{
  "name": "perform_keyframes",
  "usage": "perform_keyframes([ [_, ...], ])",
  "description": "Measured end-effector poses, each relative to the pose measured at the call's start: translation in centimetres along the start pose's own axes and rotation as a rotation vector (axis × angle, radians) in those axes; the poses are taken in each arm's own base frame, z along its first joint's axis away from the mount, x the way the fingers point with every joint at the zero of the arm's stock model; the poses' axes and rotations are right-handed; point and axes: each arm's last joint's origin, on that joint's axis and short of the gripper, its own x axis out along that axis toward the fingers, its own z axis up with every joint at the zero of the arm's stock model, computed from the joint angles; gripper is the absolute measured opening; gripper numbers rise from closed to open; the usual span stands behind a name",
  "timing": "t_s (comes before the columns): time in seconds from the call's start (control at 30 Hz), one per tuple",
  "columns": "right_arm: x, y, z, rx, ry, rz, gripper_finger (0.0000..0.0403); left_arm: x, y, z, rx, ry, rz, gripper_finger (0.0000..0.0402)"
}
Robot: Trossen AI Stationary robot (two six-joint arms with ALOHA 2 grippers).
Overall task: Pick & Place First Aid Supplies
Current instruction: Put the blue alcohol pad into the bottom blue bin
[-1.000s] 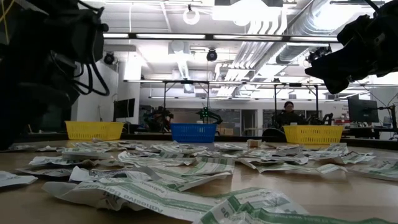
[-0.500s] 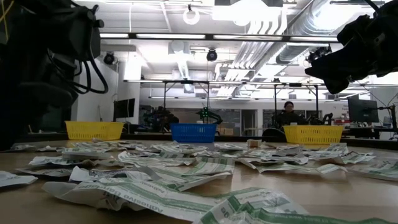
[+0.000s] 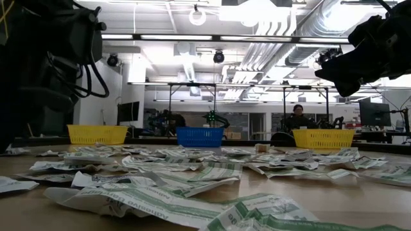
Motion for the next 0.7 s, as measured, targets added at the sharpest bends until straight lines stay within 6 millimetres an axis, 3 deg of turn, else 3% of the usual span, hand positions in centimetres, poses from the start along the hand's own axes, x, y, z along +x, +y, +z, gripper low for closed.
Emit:
perform_keyframes([
  [0.1, 0.0, 0.0, 0.0, 0.000, 0.000, 0.000, 0.0129, 0.0, 0.1, 0.0, 0.000, -0.001, 0.006, 0.0005],
  [0.47, 0.0, 0.0, 0.0, 0.000, 0.000, 0.000, 0.0129, -1.6, 0.4, -0.1, 0.082, -0.044, 0.064, 0.0001],
  [0.7, 0.0, 0.0, 0.0, 0.000, -0.001, 0.000, 0.0129, -4.1, 0.3, -0.7, 0.283, 0.039, -0.094, 0.0000],
])
